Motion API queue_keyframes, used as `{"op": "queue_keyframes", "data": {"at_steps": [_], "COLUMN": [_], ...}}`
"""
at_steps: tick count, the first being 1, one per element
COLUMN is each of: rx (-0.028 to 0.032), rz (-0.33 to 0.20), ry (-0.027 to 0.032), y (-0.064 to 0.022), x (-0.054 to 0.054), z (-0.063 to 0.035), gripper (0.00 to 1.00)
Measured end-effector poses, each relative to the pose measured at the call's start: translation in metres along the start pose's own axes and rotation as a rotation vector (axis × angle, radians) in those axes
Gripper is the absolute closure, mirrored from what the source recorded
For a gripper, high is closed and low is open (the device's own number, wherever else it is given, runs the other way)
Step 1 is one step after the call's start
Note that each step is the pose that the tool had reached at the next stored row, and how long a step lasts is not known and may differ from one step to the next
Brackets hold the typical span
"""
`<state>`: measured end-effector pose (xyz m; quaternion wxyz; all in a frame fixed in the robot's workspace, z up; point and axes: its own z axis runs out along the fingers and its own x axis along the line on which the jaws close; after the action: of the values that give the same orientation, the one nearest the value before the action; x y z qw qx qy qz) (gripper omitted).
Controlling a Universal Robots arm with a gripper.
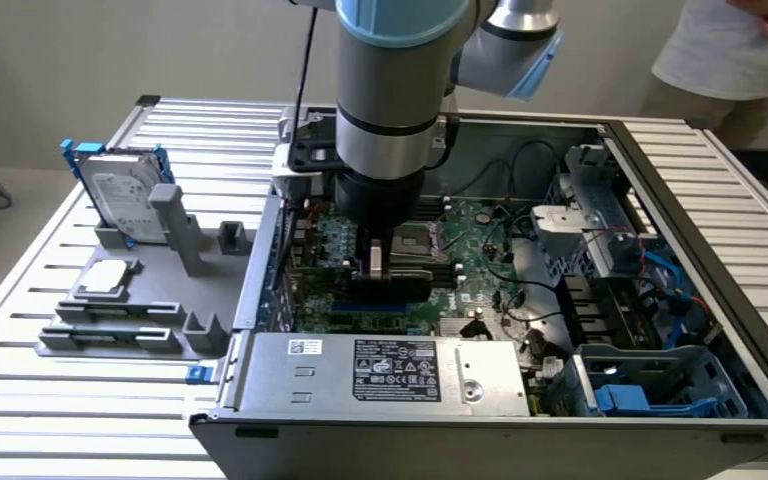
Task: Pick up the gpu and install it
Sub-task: 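Insert the gpu into the slot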
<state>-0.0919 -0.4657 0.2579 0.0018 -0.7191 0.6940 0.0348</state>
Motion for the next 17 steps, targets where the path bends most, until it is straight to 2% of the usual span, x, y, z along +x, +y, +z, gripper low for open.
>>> {"op": "queue_keyframes", "data": {"at_steps": [5, 12, 17], "rx": [-0.0057, -0.0061, -0.0063], "rz": [0.000, 0.000, 0.000], "ry": [-0.0001, 0.0006, 0.0050], "y": [0.0000, -0.0002, -0.0004], "x": [0.0001, 0.0003, 0.0003], "z": [-0.0010, -0.0011, -0.0005], "gripper": [0.74, 0.74, 0.74]}}
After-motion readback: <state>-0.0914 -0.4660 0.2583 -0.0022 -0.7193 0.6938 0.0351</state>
